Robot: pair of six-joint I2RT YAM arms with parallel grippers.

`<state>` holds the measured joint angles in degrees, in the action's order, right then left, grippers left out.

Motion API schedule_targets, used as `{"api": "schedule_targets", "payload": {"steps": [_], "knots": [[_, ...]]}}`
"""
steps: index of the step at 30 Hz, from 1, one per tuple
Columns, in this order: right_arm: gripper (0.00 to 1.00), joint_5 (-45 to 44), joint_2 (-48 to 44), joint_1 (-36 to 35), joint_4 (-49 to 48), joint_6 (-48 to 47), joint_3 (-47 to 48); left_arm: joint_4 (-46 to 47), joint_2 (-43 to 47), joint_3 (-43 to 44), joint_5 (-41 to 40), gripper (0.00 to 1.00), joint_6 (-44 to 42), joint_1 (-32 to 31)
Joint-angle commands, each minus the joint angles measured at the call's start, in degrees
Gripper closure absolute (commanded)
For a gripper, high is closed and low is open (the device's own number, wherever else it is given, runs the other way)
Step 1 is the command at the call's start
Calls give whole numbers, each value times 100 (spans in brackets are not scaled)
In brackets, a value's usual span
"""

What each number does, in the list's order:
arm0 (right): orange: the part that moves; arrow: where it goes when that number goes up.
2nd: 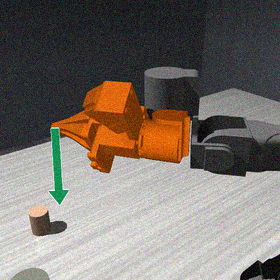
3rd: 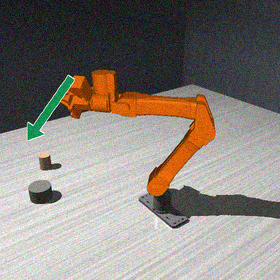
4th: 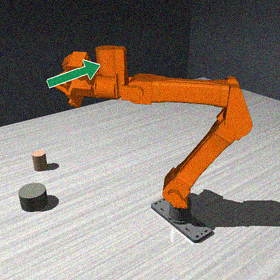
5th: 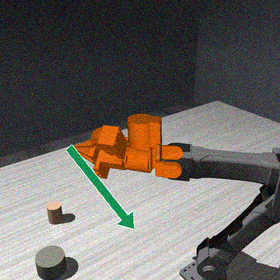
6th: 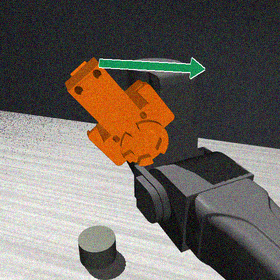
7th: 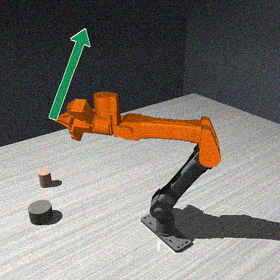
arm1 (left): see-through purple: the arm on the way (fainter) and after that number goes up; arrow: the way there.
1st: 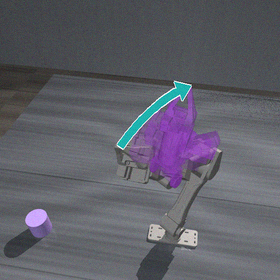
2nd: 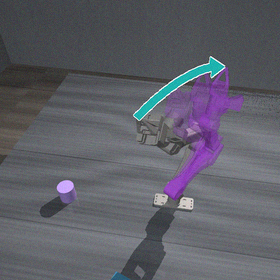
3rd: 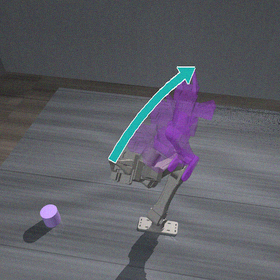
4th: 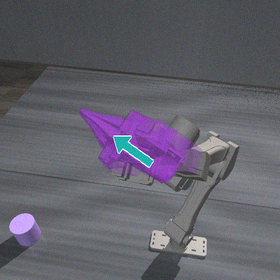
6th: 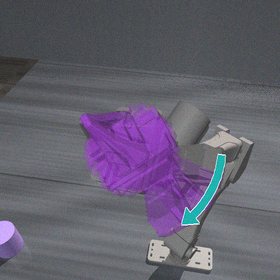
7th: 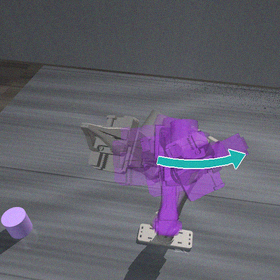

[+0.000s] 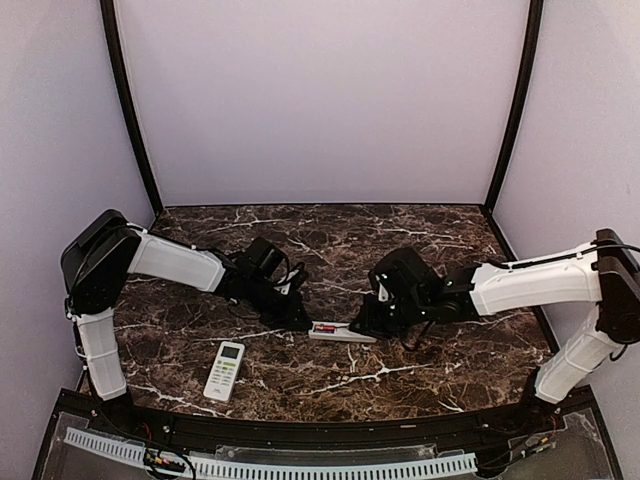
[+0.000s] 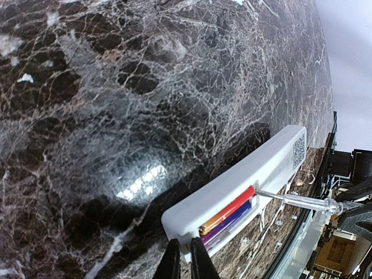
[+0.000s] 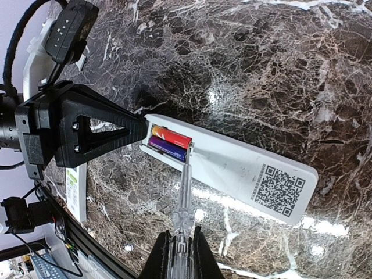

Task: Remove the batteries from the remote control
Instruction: Remove the battery from the remote control without the battery cover.

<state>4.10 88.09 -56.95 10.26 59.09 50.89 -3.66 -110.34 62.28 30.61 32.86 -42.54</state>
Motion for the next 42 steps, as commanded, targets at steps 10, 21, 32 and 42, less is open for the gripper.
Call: {"api": "schedule_targets", "payload": {"steps": [10, 21, 32, 42], "knots": [[100, 459, -245, 70, -1006, 139, -176, -137, -223, 65, 116, 94, -25, -199], [100, 443, -183, 84, -1001, 125, -159, -154, -216, 78, 111, 94, -30, -195], [100, 28, -382, 79, -406, -71, -28, -212, -191, 125, 97, 94, -50, -198], [100, -142, -436, 6, 110, -103, -27, -205, -180, 121, 97, 94, -52, -197]]}}
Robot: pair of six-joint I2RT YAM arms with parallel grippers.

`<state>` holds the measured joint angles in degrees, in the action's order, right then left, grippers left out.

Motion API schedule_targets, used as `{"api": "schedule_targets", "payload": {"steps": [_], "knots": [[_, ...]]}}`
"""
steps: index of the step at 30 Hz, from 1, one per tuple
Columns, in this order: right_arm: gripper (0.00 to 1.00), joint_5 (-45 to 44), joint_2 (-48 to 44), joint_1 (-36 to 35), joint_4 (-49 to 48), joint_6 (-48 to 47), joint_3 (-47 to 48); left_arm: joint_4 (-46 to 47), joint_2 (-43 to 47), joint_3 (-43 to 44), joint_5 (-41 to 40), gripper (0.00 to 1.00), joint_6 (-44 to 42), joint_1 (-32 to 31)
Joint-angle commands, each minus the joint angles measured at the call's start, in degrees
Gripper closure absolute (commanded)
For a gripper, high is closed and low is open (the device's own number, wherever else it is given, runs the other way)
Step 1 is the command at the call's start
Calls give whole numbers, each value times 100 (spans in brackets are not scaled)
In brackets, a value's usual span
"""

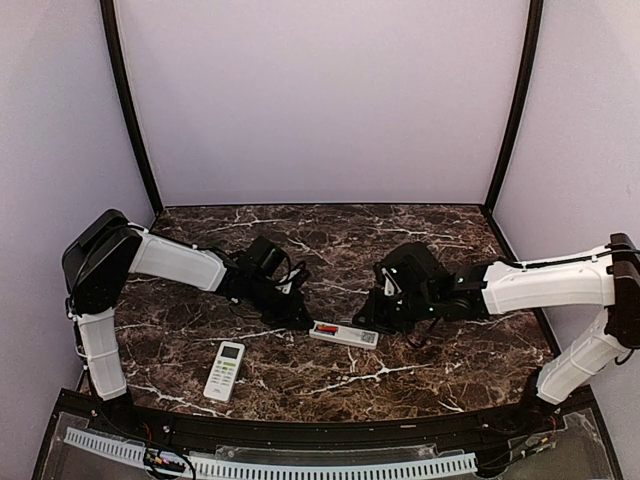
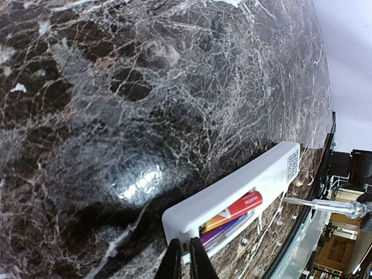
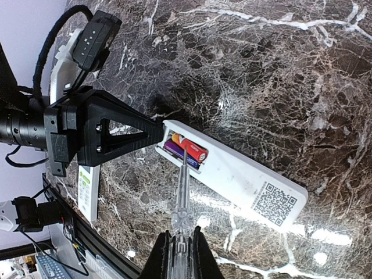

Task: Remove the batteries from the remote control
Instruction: Remove the battery from the remote control without the battery cover.

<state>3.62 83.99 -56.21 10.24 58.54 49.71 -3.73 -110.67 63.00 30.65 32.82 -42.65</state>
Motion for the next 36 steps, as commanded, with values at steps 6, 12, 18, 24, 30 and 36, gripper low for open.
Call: {"api": "schedule_targets", "payload": {"steps": [6, 12, 18, 24, 30, 36], "knots": [[100, -2, 166, -142, -63, 70, 74, -192, -155, 47, 107, 94, -47, -190], [100, -37, 245, -159, -43, 65, 106, -195, -154, 48, 109, 94, -48, -187], [100, -54, 279, -171, 49, 67, 110, -186, -156, 52, 109, 94, -52, -182], [100, -45, 315, -177, 43, 96, 91, -190, -156, 48, 106, 94, -47, -185], [100, -61, 413, -174, 35, 96, 107, -195, -156, 53, 110, 94, -48, -190], [100, -113, 512, -178, -37, 107, 109, -199, -156, 50, 114, 94, -56, -183]]}}
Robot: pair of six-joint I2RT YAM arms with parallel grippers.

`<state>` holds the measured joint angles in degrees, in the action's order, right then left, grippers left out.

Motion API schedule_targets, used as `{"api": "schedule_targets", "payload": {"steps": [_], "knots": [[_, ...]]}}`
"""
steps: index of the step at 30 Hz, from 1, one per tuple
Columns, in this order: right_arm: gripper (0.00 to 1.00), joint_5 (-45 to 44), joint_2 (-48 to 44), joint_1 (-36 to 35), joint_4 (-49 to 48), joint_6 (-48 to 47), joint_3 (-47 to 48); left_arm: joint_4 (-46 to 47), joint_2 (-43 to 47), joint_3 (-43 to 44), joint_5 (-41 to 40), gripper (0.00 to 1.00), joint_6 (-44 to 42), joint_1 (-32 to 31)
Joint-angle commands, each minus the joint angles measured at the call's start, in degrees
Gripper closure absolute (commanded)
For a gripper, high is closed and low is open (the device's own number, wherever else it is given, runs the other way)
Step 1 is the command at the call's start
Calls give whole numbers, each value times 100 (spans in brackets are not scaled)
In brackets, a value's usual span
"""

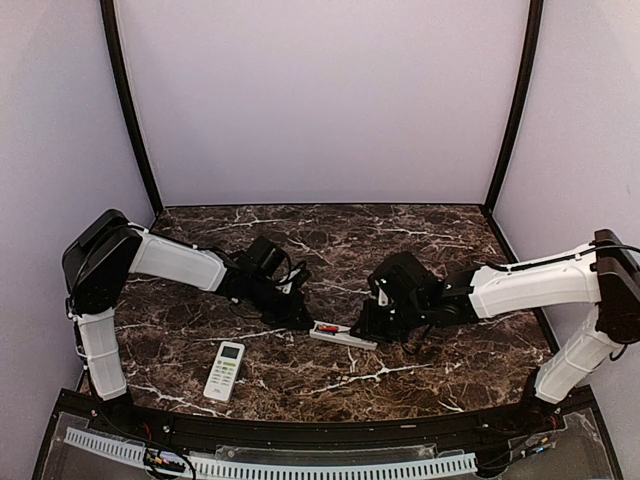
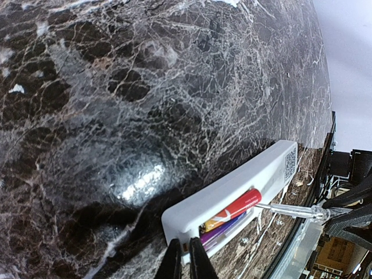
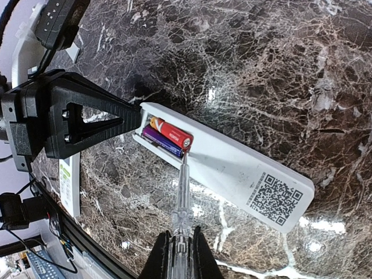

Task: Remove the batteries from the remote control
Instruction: Remove the battery from the remote control without the battery cover.

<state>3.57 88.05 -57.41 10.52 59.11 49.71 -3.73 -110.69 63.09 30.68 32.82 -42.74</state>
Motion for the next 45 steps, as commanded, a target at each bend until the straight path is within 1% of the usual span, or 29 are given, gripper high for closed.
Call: {"api": "schedule_targets", "payload": {"steps": [1, 7, 14, 15, 30, 34, 37, 39, 42, 45], "knots": [[100, -125, 115, -58, -88, 56, 109, -194, -154, 39, 113, 94, -58, -174], [100, -318, 142, -60, -197, 92, 79, -190, -154, 38, 114, 94, -48, -174], [100, -334, 222, -57, -427, 80, 75, -184, -154, 30, 117, 94, -52, -175], [100, -454, 255, -54, -456, 58, 92, -182, -154, 33, 117, 95, -49, -180], [100, -398, 561, -60, -601, -23, 341, -154, -146, 16, 137, 94, -1, -180], [100, -423, 602, -55, -625, -23, 370, -243, -62, 52, -10, 93, -53, -149], [100, -447, 617, -52, -609, -23, 390, -415, 145, 151, -198, 93, -159, 16], [100, -467, 619, -58, -597, -23, 399, -368, 333, 119, -239, 91, -139, 258], [100, -474, 641, -59, -595, -35, 407, -294, 591, 50, -280, 86, -114, 651], [100, -464, 667, -53, -593, -23, 431, -249, 881, 8, -396, 80, -184, 792]]}}
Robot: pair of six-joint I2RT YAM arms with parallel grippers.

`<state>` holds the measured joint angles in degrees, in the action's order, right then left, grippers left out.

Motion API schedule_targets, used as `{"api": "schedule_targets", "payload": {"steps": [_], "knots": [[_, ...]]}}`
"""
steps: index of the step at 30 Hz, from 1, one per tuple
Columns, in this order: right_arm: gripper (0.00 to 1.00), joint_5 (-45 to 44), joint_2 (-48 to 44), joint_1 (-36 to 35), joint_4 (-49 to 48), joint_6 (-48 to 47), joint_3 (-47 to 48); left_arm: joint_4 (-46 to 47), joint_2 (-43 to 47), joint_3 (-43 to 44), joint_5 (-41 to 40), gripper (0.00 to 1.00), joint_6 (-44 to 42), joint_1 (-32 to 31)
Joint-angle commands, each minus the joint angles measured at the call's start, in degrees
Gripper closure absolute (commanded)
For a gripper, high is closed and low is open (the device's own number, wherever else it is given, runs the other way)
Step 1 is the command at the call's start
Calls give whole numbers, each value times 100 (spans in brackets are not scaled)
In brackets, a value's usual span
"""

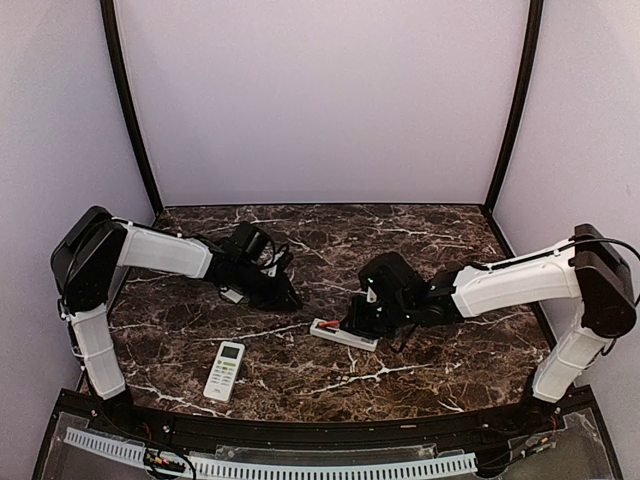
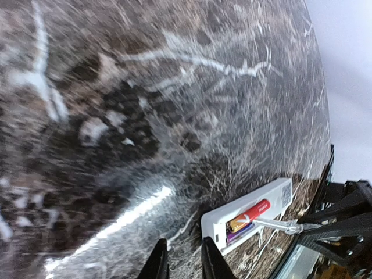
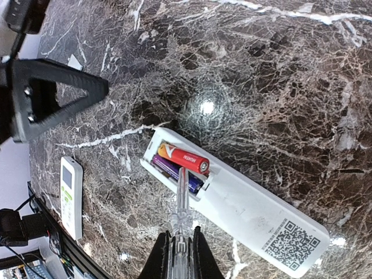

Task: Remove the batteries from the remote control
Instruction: Remove the battery from the remote control without the battery cover.

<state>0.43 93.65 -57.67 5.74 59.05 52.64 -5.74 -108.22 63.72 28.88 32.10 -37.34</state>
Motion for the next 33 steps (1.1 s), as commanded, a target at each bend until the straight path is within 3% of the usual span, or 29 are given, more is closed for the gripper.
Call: {"api": "schedule_targets", "payload": {"steps": [1, 33], "knots": [[100, -147, 110, -32, -115, -18, 143, -36, 719, -71, -267, 78, -127, 273], [100, -125, -195, -33, -202, -122, 156, 279, 664, -213, 203, 73, 90, 280]]}}
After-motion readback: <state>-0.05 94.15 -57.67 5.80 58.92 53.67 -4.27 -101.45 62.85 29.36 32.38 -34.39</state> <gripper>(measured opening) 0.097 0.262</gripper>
